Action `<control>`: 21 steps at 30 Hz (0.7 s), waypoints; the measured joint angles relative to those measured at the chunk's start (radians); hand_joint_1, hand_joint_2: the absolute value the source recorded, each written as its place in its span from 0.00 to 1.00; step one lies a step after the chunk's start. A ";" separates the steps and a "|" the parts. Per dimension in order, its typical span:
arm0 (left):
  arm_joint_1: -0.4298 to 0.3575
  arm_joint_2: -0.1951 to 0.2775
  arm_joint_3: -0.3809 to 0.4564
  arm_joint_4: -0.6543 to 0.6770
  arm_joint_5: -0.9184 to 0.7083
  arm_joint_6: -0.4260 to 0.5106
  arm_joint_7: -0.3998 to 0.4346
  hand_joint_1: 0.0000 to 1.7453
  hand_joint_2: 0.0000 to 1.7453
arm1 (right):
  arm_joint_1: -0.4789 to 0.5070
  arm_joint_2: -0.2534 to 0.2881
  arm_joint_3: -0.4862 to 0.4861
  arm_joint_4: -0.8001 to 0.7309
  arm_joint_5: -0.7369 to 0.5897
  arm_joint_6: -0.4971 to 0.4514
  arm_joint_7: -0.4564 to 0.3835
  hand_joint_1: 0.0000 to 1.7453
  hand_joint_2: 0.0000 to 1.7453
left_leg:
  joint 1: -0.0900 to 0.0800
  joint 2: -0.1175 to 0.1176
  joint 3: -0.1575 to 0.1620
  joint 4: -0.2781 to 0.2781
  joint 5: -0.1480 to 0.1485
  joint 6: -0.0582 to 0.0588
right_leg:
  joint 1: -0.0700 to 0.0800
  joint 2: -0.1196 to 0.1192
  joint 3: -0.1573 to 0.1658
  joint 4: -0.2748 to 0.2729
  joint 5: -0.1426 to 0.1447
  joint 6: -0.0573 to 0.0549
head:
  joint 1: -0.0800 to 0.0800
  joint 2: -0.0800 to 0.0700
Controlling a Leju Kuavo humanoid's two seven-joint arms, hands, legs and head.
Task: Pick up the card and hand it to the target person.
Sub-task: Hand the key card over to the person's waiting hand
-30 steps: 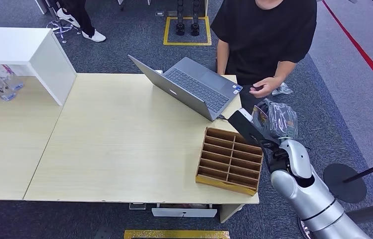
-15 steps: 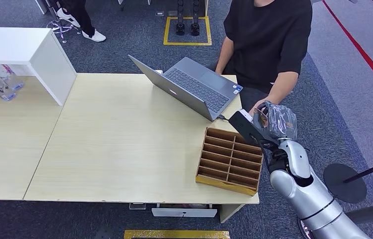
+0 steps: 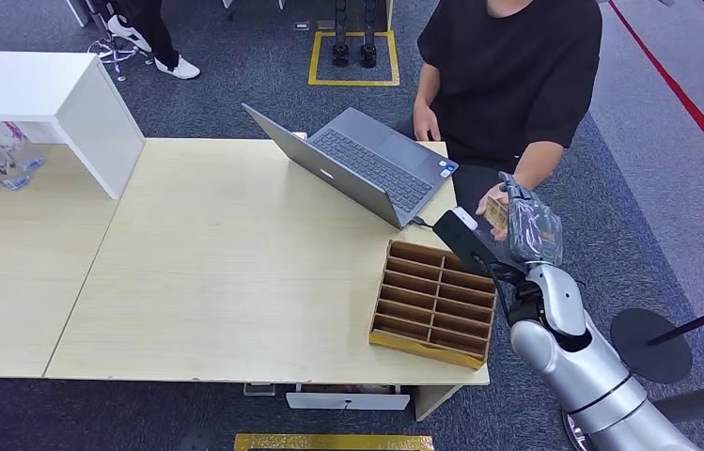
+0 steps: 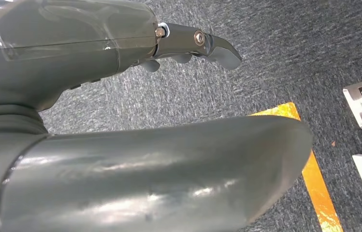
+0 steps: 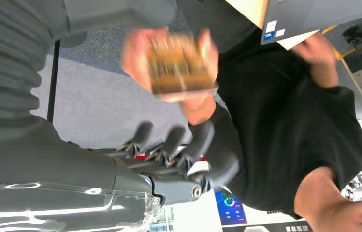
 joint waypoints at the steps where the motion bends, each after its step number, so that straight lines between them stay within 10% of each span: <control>1: 0.000 0.000 0.000 0.000 0.000 0.000 0.000 0.00 0.00 | 0.000 0.000 0.000 0.001 0.002 -0.001 0.000 0.00 1.00 | 0.000 0.000 0.000 0.000 0.000 0.000 | 0.000 0.000 0.000 0.000 0.000 0.000 | 0.000 0.000; 21: 0.008 0.000 0.000 0.000 0.000 0.010 -0.007 0.00 0.00 | 0.042 0.010 -0.003 -0.148 0.312 -0.136 -0.024 0.00 1.00 | 0.000 0.000 0.000 0.000 0.000 0.000 | 0.000 0.000 0.000 0.000 0.000 0.000 | 0.000 0.000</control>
